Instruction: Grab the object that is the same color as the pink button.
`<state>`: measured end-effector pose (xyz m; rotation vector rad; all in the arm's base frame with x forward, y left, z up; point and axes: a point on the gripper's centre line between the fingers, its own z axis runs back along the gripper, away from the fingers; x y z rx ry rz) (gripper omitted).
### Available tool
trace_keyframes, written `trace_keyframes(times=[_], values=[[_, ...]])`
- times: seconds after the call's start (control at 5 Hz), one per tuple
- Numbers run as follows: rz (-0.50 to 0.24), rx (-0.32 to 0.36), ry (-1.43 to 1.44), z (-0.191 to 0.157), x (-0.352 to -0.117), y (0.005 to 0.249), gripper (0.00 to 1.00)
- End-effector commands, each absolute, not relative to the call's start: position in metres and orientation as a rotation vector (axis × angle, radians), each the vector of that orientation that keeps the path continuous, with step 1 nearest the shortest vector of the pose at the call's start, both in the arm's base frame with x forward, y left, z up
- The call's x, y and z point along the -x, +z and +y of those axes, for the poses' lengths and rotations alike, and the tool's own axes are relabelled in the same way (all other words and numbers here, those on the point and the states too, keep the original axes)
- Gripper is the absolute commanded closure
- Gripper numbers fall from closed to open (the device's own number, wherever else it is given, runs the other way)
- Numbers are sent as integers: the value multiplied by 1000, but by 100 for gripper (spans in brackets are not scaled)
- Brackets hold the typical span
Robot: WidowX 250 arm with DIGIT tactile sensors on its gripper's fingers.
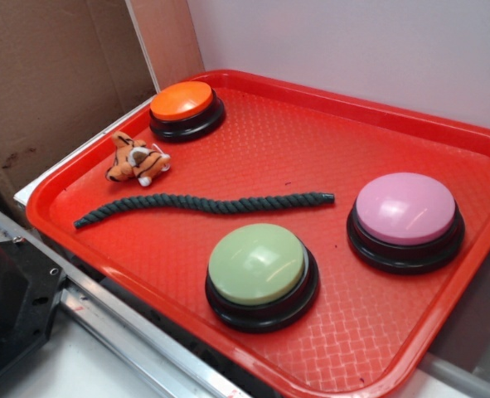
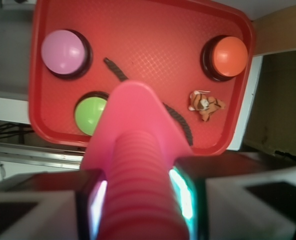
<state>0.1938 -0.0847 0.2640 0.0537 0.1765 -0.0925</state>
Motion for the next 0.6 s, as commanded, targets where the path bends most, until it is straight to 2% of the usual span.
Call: trace_keyframes(times=[0.0,0.4], values=[[140,-88,-73,-61,-204,272,100],[132,-109,-84,-67,-207,266,100]])
